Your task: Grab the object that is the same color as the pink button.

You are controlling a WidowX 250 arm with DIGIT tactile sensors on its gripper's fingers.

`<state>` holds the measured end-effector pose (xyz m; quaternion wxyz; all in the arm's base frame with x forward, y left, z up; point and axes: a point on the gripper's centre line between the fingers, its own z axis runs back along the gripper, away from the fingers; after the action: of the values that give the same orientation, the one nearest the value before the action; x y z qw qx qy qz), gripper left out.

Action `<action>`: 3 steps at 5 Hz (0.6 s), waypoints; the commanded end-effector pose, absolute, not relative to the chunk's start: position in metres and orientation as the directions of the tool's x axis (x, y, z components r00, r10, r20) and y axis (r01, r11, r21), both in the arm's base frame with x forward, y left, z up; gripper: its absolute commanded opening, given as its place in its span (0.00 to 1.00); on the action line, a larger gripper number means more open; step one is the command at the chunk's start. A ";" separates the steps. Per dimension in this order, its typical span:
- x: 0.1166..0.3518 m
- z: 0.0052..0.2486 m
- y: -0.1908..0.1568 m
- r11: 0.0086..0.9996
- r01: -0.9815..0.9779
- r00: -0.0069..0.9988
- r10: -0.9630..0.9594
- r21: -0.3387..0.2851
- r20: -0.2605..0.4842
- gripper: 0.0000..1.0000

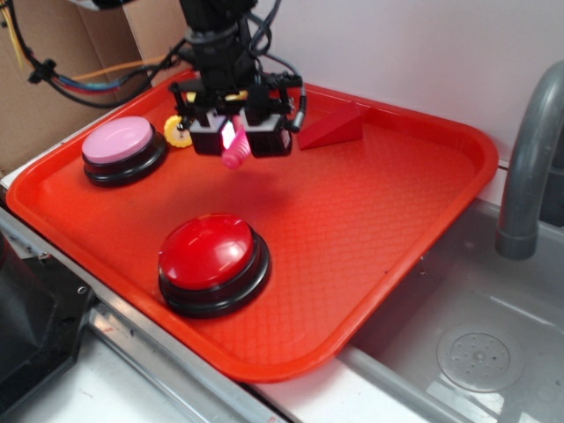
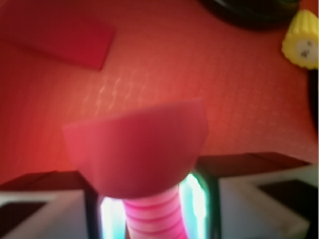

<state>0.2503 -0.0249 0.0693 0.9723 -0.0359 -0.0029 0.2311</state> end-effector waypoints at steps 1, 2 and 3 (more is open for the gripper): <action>0.239 0.167 0.017 0.968 -0.194 0.976 0.207 -0.158 0.072 0.00; 0.219 0.192 0.034 0.975 -0.185 0.967 0.203 -0.123 0.154 0.00; 0.210 0.189 0.044 0.974 -0.173 0.970 0.194 -0.147 0.144 0.00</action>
<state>0.2034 0.0292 0.1814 0.9912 -0.0655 -0.0625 0.0963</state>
